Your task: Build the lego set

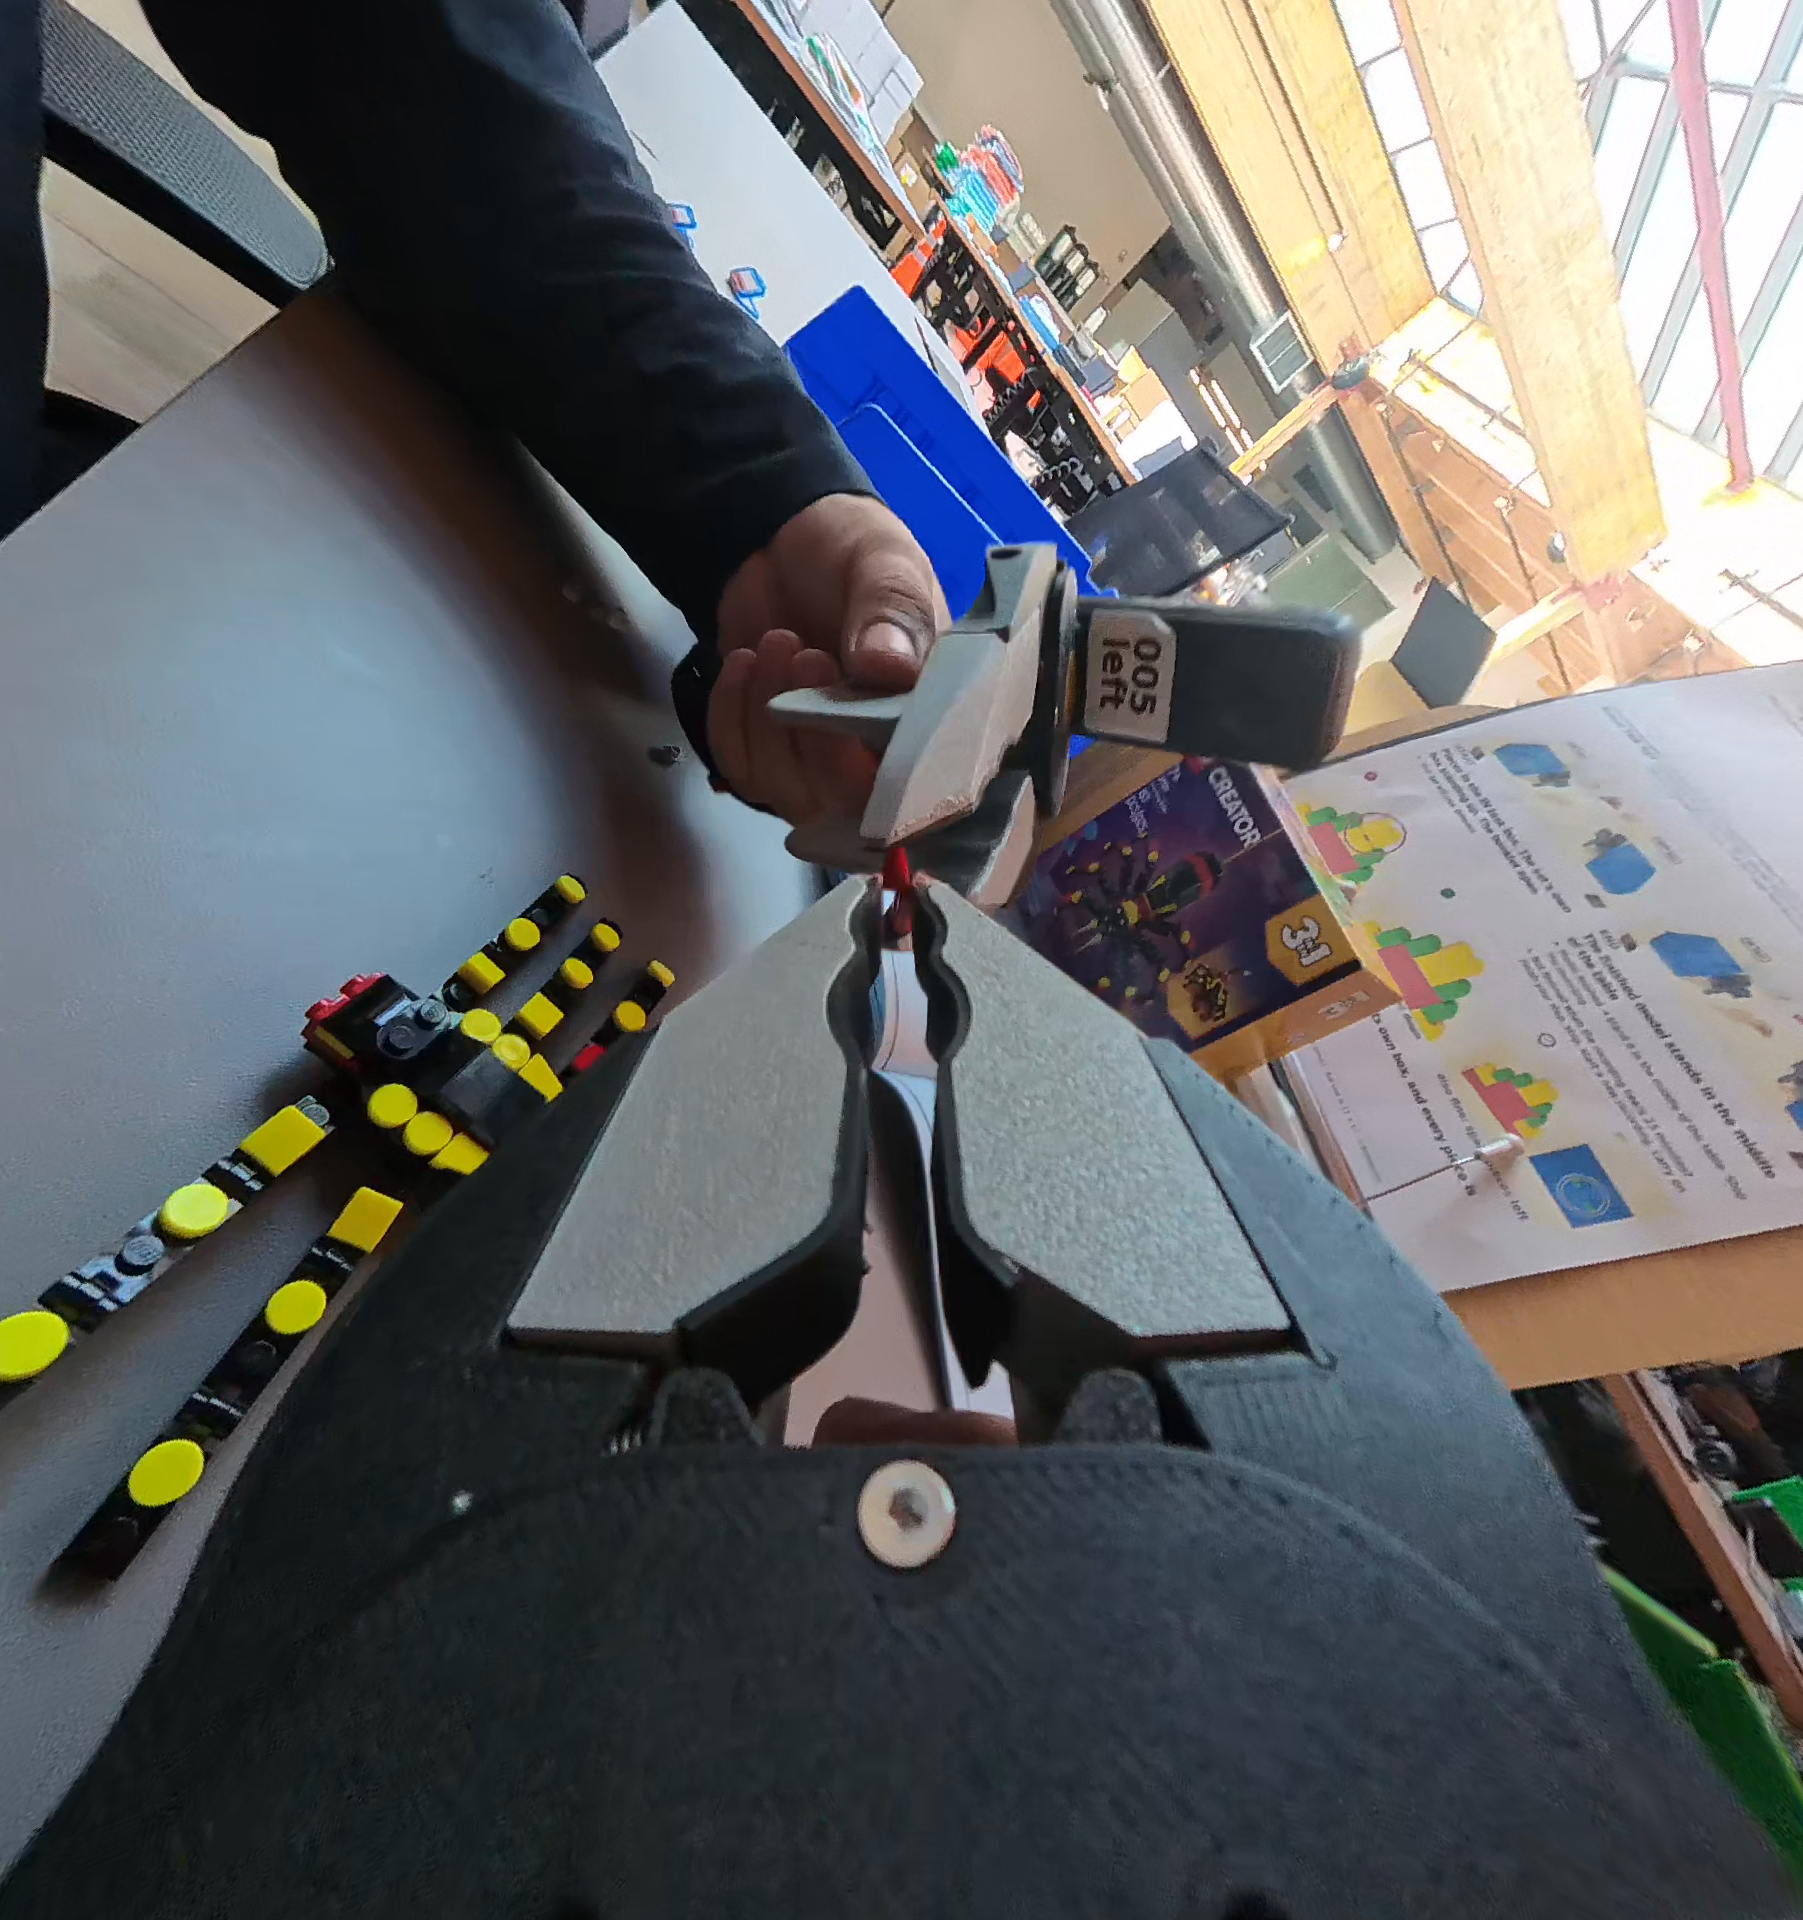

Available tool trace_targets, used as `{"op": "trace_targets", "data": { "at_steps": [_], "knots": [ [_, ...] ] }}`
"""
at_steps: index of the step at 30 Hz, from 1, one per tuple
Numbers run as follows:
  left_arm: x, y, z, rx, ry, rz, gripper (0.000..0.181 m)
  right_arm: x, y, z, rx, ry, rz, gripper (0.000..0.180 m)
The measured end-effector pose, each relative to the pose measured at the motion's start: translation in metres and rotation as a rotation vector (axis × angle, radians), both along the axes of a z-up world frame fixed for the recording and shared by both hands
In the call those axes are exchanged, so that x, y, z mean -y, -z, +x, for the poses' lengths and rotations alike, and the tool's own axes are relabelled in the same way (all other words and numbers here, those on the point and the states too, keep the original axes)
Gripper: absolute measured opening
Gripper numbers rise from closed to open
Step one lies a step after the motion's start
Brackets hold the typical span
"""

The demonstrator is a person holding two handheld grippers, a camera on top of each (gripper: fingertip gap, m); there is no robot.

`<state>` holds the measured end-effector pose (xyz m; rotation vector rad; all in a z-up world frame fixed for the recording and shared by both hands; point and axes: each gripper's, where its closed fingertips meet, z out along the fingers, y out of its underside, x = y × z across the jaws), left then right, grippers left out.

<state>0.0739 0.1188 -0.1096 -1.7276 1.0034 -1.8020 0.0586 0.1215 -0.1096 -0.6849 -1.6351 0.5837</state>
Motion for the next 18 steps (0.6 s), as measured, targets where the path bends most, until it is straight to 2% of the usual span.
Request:
{"op": "trace_targets", "data": {
  "at_steps": [3,6,9,11,13,18],
  "knots": [
    [-0.006,-0.002,-0.001,-0.028,-0.056,0.16,0.013,-0.01,-0.003,0.007,0.004,0.027,-0.112,0.001],
    [-0.017,0.005,-0.003,-0.142,-0.149,0.426,0.013,-0.026,-0.011,0.016,-0.019,0.058,-0.298,0.0],
    [-0.023,0.008,-0.001,-0.213,-0.198,0.658,0.013,-0.028,-0.013,0.021,-0.019,0.025,-0.457,0.008],
    [-0.022,0.007,0.003,-0.213,-0.187,0.706,0.013,-0.022,-0.014,0.022,-0.025,-0.008,-0.415,0.003],
    [-0.019,0.01,0.006,-0.208,-0.134,0.699,0.013,-0.016,-0.006,0.021,0.003,-0.006,-0.294,0.0],
    [0.0,0.019,0.008,-0.168,0.129,0.763,0.012,-0.01,0.015,0.019,0.106,0.013,-0.115,0.007]
  ]
}}
